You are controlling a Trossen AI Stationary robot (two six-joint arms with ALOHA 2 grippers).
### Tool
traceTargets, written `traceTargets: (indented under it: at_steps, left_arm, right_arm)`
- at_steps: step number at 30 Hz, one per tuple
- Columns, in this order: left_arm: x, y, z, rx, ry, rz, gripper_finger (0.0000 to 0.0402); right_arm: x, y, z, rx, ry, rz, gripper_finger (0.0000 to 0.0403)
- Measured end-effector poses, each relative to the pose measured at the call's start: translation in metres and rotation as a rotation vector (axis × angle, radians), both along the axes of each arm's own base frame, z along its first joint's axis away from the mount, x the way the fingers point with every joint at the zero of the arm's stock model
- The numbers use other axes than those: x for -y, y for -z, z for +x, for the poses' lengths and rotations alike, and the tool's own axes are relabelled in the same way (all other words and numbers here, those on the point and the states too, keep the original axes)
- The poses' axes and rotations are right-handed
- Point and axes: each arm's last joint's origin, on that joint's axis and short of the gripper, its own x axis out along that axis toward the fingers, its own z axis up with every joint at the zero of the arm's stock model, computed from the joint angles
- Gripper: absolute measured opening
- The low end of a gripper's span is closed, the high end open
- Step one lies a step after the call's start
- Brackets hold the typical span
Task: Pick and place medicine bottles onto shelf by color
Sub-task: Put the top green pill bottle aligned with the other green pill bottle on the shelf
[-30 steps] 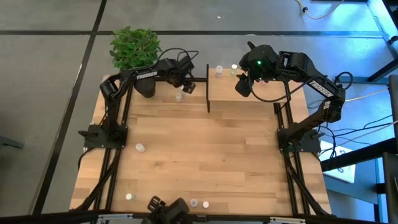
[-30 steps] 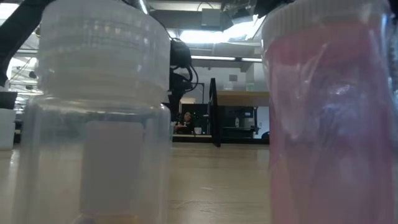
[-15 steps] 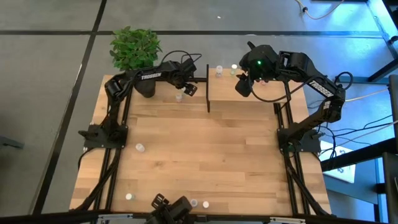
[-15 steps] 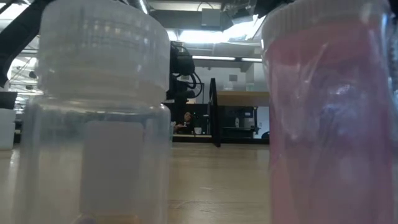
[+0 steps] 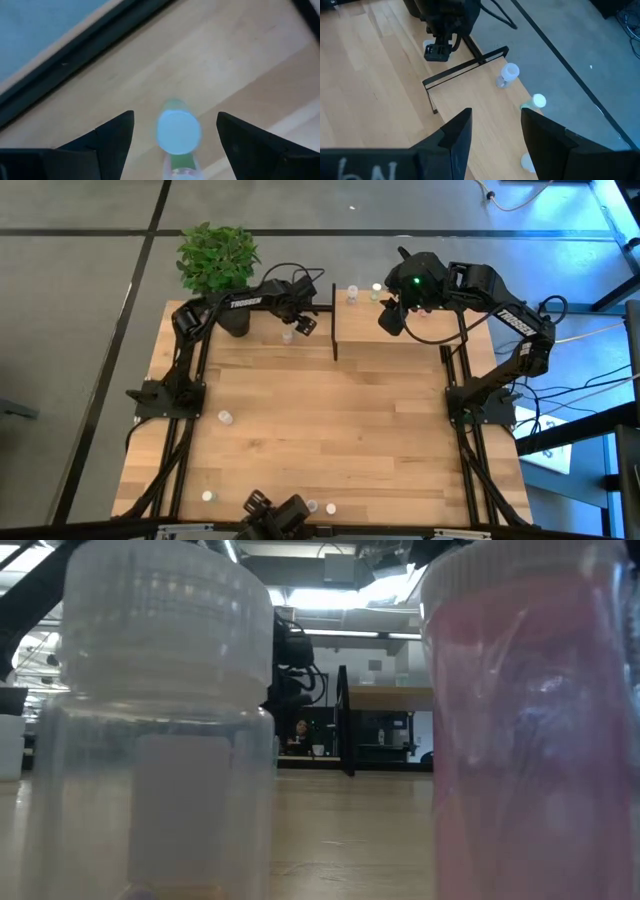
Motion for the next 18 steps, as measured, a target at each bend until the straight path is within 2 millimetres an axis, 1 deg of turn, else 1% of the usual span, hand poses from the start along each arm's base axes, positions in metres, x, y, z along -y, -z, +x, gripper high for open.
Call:
traceTargets:
  at_steps: [5, 10, 18]
  left_arm:
    - [0.0003, -0.0002, 0.0003, -0.018, -0.009, 0.026, 0.0279]
    - [-0.001, -0.0015, 0.0047, 0.017, -0.006, 0.057, 0.0279]
    - [0.0002, 0.0008, 0.0029, 0.0, -0.031, 0.034, 0.0268]
  right_arm:
    - [0.0, 0.0, 0.0, 0.0, 0.0, 0.0, 0.0172]
    - [0.0001, 0.0001, 0.0001, 0.0, 0.0, 0.0, 0.0172]
    - [0.0, 0.0, 0.0, 0.0, 0.0, 0.0, 0.0172]
